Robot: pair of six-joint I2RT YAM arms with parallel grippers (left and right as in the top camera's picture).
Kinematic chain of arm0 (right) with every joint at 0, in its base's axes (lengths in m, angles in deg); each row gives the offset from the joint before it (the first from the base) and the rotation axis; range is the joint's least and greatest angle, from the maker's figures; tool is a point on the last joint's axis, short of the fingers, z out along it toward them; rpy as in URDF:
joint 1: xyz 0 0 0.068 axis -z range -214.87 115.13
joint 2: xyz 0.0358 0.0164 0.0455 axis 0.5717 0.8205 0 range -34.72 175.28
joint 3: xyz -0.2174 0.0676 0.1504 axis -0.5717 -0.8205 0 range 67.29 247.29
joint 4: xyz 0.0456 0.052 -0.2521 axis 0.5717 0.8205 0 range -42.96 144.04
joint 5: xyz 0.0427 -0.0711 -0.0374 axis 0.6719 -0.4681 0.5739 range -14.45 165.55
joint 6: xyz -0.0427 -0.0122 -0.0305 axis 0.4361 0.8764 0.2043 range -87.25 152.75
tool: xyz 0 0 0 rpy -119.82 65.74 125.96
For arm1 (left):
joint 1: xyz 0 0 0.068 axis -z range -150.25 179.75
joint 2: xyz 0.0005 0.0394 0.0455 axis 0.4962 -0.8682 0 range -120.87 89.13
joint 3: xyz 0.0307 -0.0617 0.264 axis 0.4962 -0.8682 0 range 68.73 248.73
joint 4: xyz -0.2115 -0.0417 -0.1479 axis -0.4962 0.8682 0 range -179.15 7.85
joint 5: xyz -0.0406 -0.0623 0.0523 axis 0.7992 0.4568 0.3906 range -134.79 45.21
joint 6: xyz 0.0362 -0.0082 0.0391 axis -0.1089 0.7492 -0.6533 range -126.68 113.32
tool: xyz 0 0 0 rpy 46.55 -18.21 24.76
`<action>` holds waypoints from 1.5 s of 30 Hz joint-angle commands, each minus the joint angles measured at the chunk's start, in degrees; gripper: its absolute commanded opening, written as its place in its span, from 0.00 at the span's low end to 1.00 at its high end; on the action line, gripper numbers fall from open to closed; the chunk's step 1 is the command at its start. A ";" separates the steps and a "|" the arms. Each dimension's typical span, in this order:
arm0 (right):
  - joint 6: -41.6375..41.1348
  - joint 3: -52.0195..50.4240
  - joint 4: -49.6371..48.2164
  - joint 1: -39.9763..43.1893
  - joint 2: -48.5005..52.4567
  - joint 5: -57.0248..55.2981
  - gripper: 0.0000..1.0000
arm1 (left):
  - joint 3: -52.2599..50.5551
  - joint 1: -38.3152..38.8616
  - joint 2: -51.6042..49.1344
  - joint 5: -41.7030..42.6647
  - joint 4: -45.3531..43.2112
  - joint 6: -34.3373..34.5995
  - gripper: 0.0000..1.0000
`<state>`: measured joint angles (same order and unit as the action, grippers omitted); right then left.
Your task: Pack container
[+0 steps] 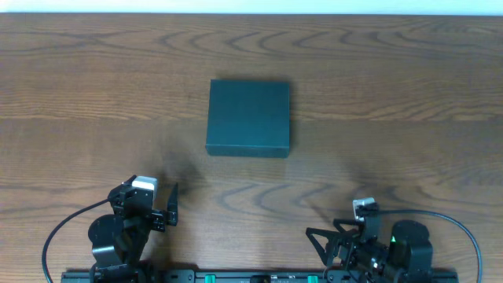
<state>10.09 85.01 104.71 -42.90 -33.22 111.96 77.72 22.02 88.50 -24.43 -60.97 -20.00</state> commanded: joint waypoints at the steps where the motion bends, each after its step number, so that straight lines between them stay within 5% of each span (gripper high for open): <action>1: -1.09 -0.52 -0.28 0.61 -1.05 0.24 0.99 | -1.07 -0.13 0.42 -0.46 -0.13 0.50 0.95; 10: -0.87 -0.76 -1.27 0.46 -1.20 -0.52 0.99 | -1.07 -0.13 0.42 -0.46 -0.13 0.50 0.95; 15: 0.31 -2.58 -11.39 0.46 -1.22 -14.10 0.99 | -1.07 -0.13 0.42 -0.46 -0.13 0.50 0.96; 26: 16.74 -8.79 -20.63 -1.09 -1.22 -31.54 0.99 | -1.07 -0.13 0.42 -0.46 -0.13 0.50 0.95; 45: 16.74 -8.79 -20.63 -2.91 -1.18 -31.69 0.99 | -1.07 -0.13 0.42 -0.46 -0.13 0.50 0.95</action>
<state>25.81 76.55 84.10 -45.33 -34.03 81.05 77.70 22.02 88.50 -24.47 -61.08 -20.00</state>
